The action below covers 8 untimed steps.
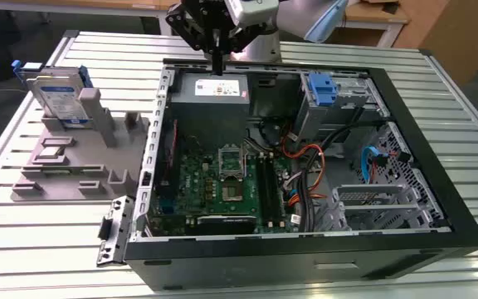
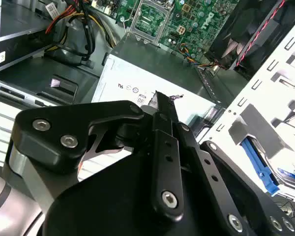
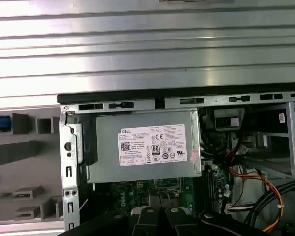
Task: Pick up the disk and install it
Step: 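Reach for the disk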
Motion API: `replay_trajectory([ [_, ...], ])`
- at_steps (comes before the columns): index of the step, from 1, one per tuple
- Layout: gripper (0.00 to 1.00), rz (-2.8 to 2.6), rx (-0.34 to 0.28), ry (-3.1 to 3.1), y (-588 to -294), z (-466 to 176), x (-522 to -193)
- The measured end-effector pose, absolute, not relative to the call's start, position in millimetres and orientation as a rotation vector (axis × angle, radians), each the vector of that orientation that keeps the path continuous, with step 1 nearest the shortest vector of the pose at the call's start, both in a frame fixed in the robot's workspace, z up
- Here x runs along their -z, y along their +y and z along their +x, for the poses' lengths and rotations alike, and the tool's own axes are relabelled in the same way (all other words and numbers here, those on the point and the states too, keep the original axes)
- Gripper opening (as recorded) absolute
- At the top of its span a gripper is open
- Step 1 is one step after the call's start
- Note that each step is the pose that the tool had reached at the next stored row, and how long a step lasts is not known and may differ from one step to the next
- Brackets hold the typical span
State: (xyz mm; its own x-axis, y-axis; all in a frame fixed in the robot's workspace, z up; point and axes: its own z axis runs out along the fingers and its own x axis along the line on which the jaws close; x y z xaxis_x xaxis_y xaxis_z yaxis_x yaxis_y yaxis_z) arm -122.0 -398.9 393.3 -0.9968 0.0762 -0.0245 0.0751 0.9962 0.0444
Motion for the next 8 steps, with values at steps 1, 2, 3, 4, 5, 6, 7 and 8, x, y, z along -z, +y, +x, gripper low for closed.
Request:
replay_trajectory([
  [1, 0.1, 0.118, -0.068, 3.112, -398.9, -122.0, -393.3],
  [2, 0.1, 0.118, -0.068, 3.112, -398.9, -122.0, -393.3],
  [3, 0.1, 0.118, -0.068, 3.112, -398.9, -122.0, -393.3],
  [4, 0.1, 0.118, -0.068, 3.112, -398.9, -122.0, -393.3],
  [5, 0.1, 0.118, -0.068, 3.112, -398.9, -122.0, -393.3],
  [6, 0.1, 0.118, -0.068, 3.112, -398.9, -122.2, -393.3],
  [7, 0.1, 0.118, -0.067, 3.113, -398.9, -122.8, -393.3],
  [8, 0.1, 0.118, -0.068, 3.113, -398.9, -123.3, -393.3],
])
